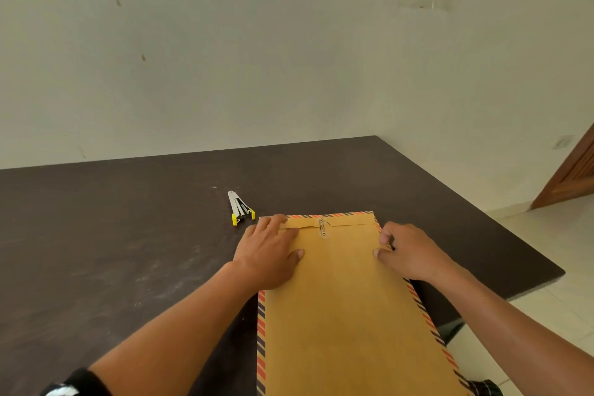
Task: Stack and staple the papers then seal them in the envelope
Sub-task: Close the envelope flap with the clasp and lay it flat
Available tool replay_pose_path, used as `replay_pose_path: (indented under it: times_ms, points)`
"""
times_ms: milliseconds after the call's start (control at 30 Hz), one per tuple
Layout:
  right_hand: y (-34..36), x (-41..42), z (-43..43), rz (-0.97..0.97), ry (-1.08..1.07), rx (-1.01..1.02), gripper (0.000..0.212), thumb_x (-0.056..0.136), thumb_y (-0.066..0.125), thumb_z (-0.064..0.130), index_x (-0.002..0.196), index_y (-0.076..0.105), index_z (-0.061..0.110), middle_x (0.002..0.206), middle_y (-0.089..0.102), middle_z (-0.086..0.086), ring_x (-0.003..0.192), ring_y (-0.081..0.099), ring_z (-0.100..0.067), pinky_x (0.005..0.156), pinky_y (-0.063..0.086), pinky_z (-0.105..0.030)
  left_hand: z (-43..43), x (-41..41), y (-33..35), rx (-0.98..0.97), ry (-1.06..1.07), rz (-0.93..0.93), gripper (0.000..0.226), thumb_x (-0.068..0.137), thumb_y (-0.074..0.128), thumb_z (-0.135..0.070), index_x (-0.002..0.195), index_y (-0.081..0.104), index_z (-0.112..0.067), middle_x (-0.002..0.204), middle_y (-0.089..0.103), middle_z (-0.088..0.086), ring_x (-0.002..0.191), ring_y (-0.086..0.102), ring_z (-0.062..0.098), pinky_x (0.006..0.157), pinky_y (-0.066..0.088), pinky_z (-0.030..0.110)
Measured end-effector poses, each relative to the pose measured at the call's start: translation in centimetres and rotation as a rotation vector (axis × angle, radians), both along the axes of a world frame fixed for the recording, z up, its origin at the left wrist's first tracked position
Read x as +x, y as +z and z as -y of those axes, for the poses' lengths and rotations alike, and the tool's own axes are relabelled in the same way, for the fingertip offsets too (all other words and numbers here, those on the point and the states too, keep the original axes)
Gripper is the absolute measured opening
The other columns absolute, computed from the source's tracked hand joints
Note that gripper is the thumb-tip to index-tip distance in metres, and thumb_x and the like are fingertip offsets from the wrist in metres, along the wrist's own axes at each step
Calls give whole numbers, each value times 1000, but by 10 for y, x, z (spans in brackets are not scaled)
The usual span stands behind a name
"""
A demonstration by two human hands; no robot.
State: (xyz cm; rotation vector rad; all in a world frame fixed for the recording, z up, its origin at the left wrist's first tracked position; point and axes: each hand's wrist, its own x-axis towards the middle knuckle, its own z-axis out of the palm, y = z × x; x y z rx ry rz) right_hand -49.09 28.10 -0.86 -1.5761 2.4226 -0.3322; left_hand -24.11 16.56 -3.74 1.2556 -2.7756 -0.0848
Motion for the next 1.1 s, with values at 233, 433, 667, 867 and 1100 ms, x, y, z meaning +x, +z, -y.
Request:
replay_pose_path:
  times_ms: [233,433,667,867,1100]
  points:
    - [5,21,-32,-16,-88,170,29,90,63,47,104,50,25,110,60,3,99,61,-19,84,54,-36,-39,20,12,30,30,1,49,98,42,-58,141,43,-34,139,41,0,127,42,22,103,43,39]
    - [10,37,-61,119,-153,230,28,90,64,43,104,49,26,107,55,3,94,61,-17,71,63,-32,-64,33,13,94,112,30,49,98,44,-56,142,44,-34,140,43,3,131,39,25,102,46,41]
    - [18,44,-66,670,-232,22,20,96,50,0,105,63,11,109,63,-11,94,61,-25,73,54,-38,-66,36,16,209,114,16,60,95,51,-57,148,43,-30,145,42,5,136,37,28,110,41,43]
    - [74,43,-54,1027,-271,-180,18,90,59,-6,102,71,-4,80,74,-17,62,71,-24,53,55,-26,-60,33,44,426,43,-170,53,94,54,-59,136,58,-27,141,55,-3,129,52,21,108,43,36]
    - [139,39,-12,1295,-283,-480,15,91,58,-13,103,58,-5,96,65,-23,70,71,-29,48,59,-31,-56,27,114,696,14,-709,45,101,49,-51,95,67,-10,98,75,-8,90,72,6,91,57,39]
